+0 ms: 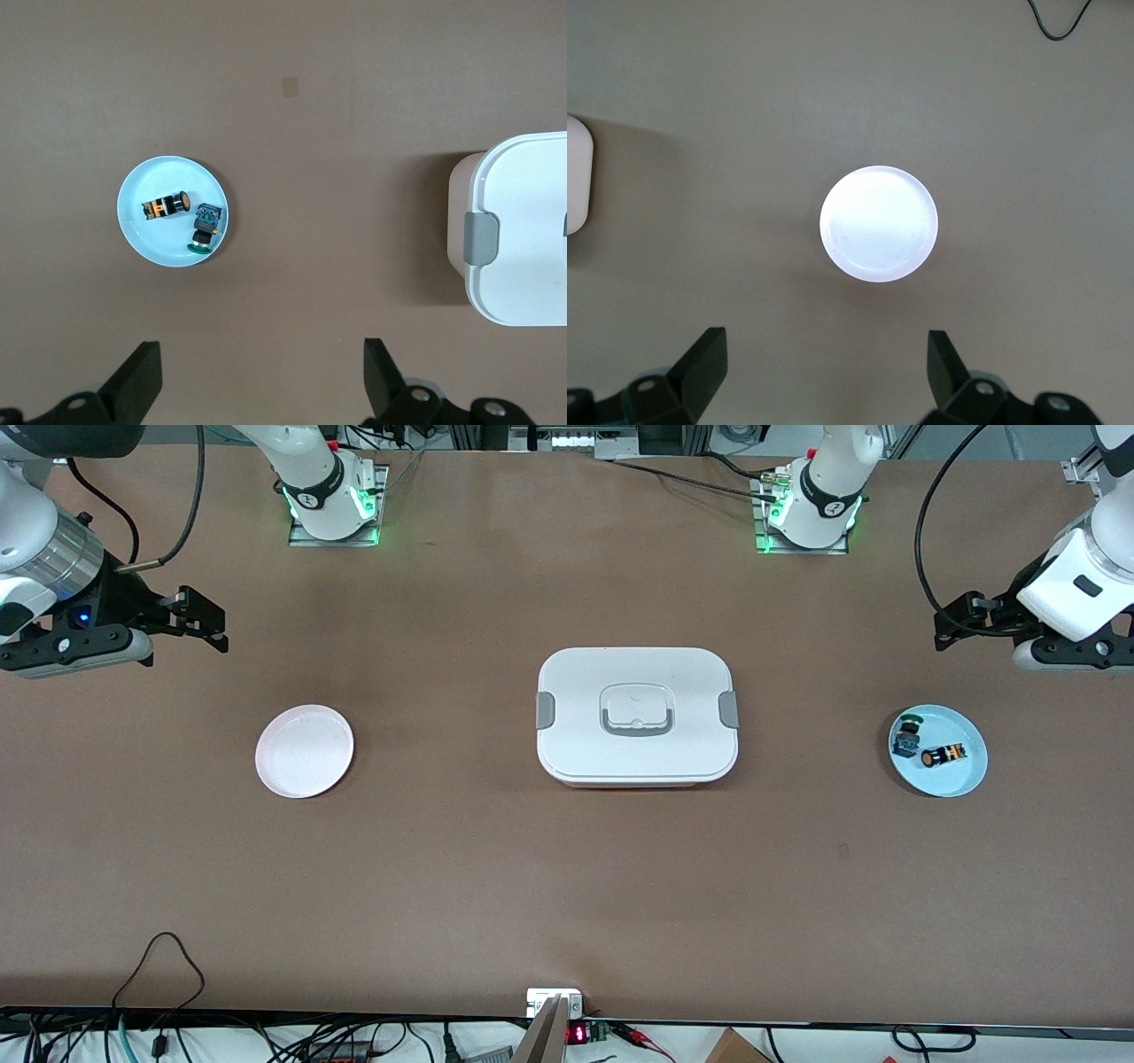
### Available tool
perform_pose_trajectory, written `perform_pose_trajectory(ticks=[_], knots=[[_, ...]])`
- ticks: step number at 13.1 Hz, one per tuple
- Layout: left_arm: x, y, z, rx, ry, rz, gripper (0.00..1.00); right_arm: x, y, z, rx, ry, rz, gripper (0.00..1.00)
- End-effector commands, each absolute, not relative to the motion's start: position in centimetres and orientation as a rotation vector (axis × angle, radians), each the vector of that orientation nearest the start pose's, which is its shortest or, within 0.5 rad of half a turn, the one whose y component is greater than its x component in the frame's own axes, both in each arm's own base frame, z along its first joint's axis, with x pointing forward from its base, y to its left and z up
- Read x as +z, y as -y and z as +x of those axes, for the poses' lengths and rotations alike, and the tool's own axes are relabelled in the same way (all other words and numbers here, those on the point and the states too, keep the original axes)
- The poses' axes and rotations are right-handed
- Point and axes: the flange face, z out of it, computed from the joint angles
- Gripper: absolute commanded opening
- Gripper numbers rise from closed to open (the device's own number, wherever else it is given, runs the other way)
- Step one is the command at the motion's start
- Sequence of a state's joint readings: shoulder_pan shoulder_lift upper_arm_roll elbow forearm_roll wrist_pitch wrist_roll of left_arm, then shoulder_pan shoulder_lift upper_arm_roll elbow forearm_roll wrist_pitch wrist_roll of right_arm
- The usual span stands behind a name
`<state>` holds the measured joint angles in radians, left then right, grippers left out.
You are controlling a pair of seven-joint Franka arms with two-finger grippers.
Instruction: Transfer orange switch to right arm and place
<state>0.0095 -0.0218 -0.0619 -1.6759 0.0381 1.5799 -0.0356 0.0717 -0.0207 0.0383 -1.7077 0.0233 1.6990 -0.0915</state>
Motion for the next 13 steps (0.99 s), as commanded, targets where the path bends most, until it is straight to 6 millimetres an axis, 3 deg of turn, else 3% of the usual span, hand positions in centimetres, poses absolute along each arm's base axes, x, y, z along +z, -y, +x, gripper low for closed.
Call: perform_pose_trajectory(ticks=[1, 8, 9, 11, 13], knots=[[59.3, 2.6, 54.8, 0.131, -0.015, -3.107, 1.00, 58.7, -6.6, 55.2, -0.021, 0.301, -3.103, 1.00], [57.9, 2.4, 55.6, 0.176, -0.015, -3.116, 1.00, 58.7, -6.5, 55.3, -0.019, 0.299, -3.103, 1.00], [56.7, 2.2, 56.0, 0.213, -0.009, -3.108, 1.00, 58.7, -6.5, 55.3, -0.019, 0.299, -3.102, 1.00], [55.0, 1.0, 56.4, 0.293, 0.014, -3.095, 1.00, 58.7, -6.5, 55.3, -0.021, 0.299, -3.102, 1.00], [53.2, -2.3, 57.0, 0.343, 0.082, -3.073, 1.00, 58.7, -6.4, 55.3, -0.019, 0.297, -3.104, 1.00]])
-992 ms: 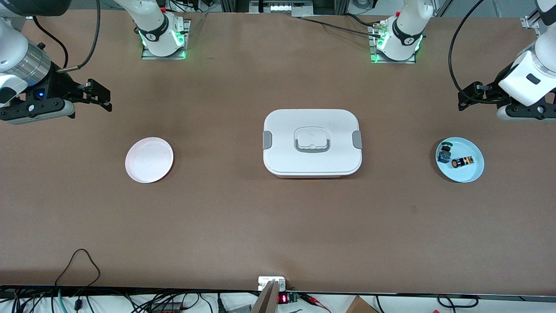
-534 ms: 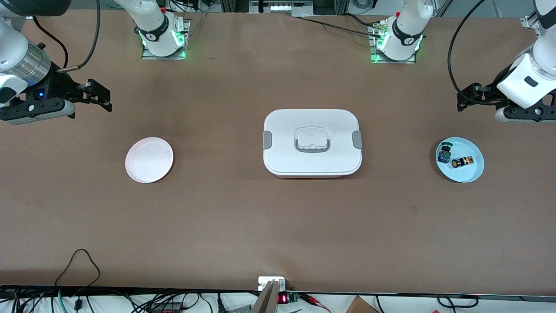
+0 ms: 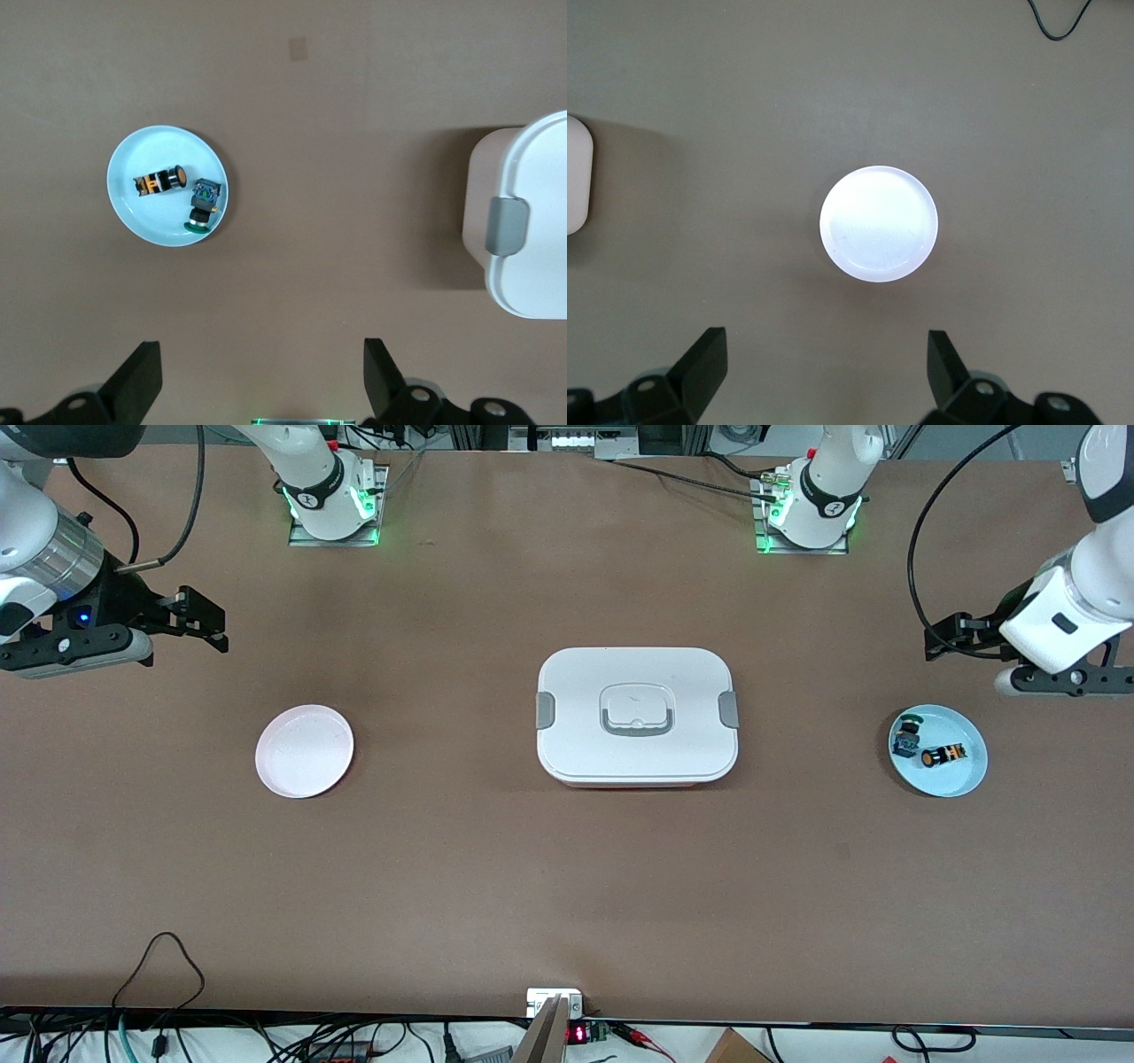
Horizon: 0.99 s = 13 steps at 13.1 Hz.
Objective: Transfer orange switch to right arm and place
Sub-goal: 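Lower the left gripper over the orange switch on the blue plate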
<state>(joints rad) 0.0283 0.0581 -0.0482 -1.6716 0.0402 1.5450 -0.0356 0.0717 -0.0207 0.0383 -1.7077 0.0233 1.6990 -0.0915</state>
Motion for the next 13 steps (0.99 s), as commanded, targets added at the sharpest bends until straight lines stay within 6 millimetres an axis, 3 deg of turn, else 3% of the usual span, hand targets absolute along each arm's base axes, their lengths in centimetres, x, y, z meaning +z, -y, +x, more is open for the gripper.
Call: perform_pose_trajectory(ticks=[1, 6, 8, 10, 13], knots=[[51.9, -4.1, 57.4, 0.374, 0.109, -3.040, 1.00, 58.7, -6.4, 55.3, -0.019, 0.296, -3.102, 1.00], [45.4, -11.8, 59.2, 0.416, 0.241, -3.034, 1.00, 58.7, -6.4, 55.3, -0.019, 0.297, -3.104, 1.00], [41.2, -14.4, 59.7, 0.443, 0.274, -3.039, 0.98, 58.8, -6.5, 55.3, -0.030, 0.299, -3.103, 1.00], [37.0, -15.5, 60.1, 0.420, 0.229, -3.058, 0.97, 58.8, -6.6, 55.4, -0.038, 0.302, -3.104, 1.00], [34.0, -15.6, 60.3, 0.380, 0.218, -3.066, 0.96, 58.6, -6.3, 55.5, -0.031, 0.297, -3.105, 1.00]])
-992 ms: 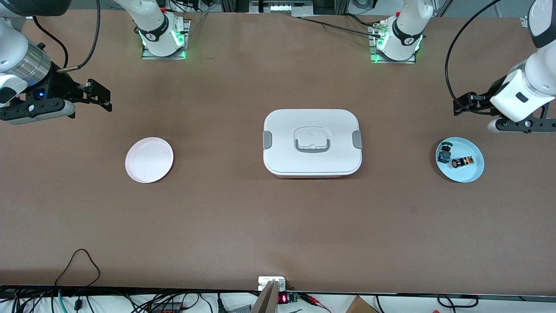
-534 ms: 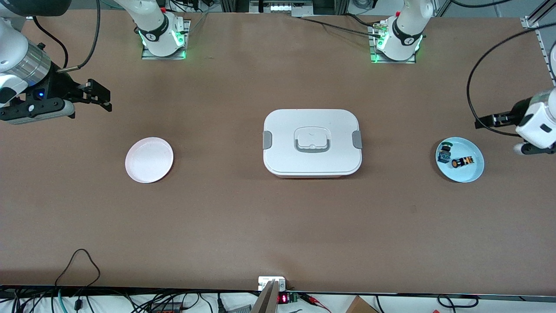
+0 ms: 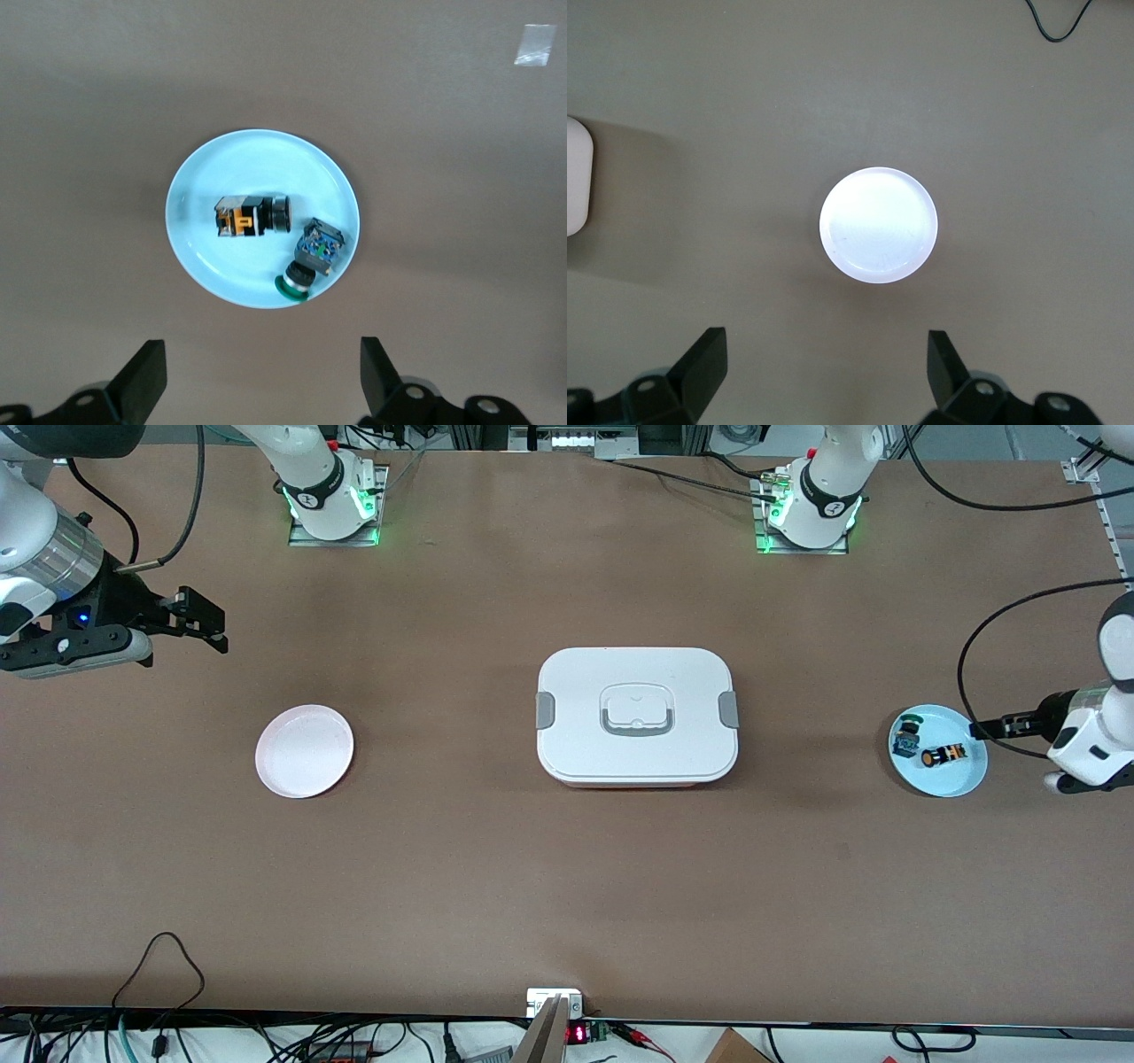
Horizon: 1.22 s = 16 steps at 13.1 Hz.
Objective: Transfer orange switch to right arm and place
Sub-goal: 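Lower the left gripper over the orange switch on the blue plate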
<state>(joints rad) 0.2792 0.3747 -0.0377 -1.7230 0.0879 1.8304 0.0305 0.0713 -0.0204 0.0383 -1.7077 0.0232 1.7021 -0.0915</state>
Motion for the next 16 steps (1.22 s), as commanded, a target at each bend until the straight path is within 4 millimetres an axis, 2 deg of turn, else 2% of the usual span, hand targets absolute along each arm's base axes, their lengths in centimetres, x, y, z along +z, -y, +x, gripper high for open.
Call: perform_pose_trajectory(ticks=[1, 4, 6, 9, 13, 16], knots=[[32.9, -15.7, 60.1, 0.361, 0.215, -3.069, 0.96, 58.6, -6.2, 55.5, -0.031, 0.294, -3.105, 1.00], [29.6, -16.6, 58.9, 0.291, 0.233, -3.077, 0.95, 58.5, -5.6, 55.6, -0.021, 0.278, -3.107, 1.00], [27.5, -18.5, 58.5, 0.251, 0.252, -3.084, 0.95, 58.5, -5.7, 55.6, -0.024, 0.280, -3.106, 1.00], [25.4, -18.6, 58.7, 0.236, 0.243, -3.090, 0.93, 58.5, -5.8, 55.6, -0.026, 0.282, -3.106, 1.00], [21.5, -18.9, 58.5, 0.199, 0.230, -3.099, 0.93, 58.4, -5.9, 55.6, -0.019, 0.283, -3.106, 1.00], [20.6, -19.5, 57.9, 0.218, 0.222, -3.105, 0.93, 58.5, -5.9, 55.5, -0.019, 0.283, -3.106, 1.00]])
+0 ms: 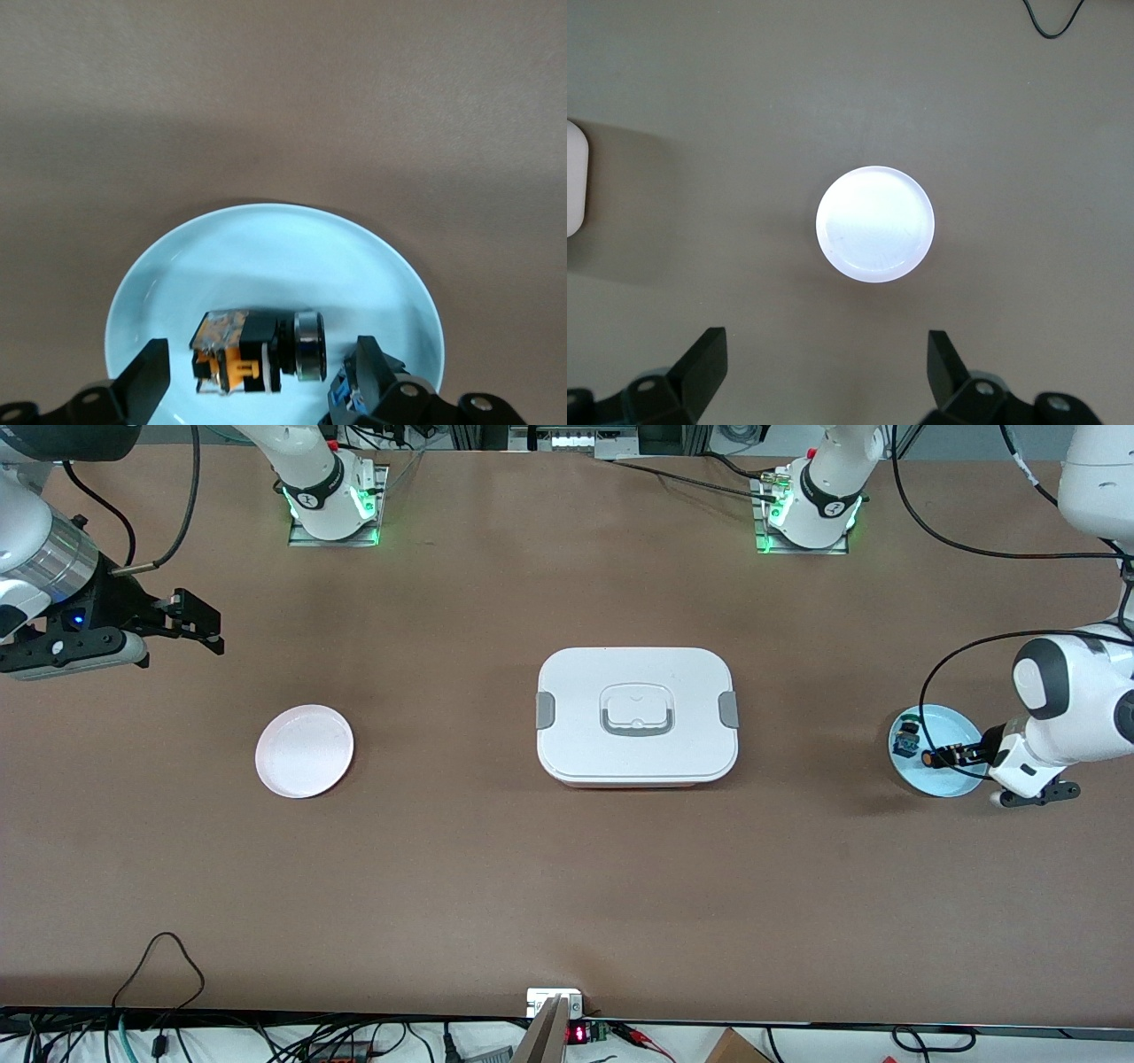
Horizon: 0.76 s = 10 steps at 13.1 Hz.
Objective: Transfer orange switch to right arm and place
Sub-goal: 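Lower the left gripper over the orange switch on the blue plate, then close the left gripper on the orange switch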
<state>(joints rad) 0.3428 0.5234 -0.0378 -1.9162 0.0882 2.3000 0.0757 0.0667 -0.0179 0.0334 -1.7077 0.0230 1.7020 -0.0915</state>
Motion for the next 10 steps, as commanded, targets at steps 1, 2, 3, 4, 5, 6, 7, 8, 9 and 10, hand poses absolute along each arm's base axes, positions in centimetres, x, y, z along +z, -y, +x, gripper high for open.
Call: perform_pose_trajectory(ticks=[1, 2, 3, 4, 5, 6, 7, 8, 9, 10], knots=[[20.0, -19.6, 57.8, 0.231, 0.224, -3.107, 0.93, 58.4, -5.9, 55.5, -0.016, 0.283, -3.106, 1.00], [19.7, -19.6, 57.7, 0.239, 0.226, -3.108, 0.93, 58.5, -6.0, 55.5, -0.019, 0.285, -3.106, 1.00], [19.4, -19.5, 57.4, 0.253, 0.223, -3.109, 0.93, 58.5, -6.0, 55.5, -0.019, 0.285, -3.106, 1.00], [19.2, -19.4, 57.2, 0.262, 0.223, -3.111, 0.93, 58.5, -5.9, 55.5, -0.019, 0.283, -3.106, 1.00], [18.7, -19.3, 57.0, 0.278, 0.222, -3.112, 0.93, 58.5, -5.9, 55.5, -0.019, 0.285, -3.108, 1.00], [18.1, -19.2, 56.7, 0.294, 0.222, -3.114, 0.93, 58.5, -5.9, 55.5, -0.021, 0.288, -3.107, 1.00], [17.7, -19.1, 56.5, 0.308, 0.221, -3.115, 0.92, 58.5, -5.9, 55.5, -0.021, 0.288, -3.107, 1.00], [17.6, -19.1, 56.5, 0.311, 0.219, -3.116, 0.89, 58.5, -5.9, 55.5, -0.021, 0.288, -3.107, 1.00], [17.7, -19.1, 56.5, 0.309, 0.217, -3.116, 0.79, 58.5, -5.9, 55.5, -0.021, 0.283, -3.106, 1.00], [17.8, -19.2, 56.6, 0.307, 0.181, -3.119, 0.68, 58.5, -5.9, 55.5, -0.019, 0.283, -3.108, 1.00]])
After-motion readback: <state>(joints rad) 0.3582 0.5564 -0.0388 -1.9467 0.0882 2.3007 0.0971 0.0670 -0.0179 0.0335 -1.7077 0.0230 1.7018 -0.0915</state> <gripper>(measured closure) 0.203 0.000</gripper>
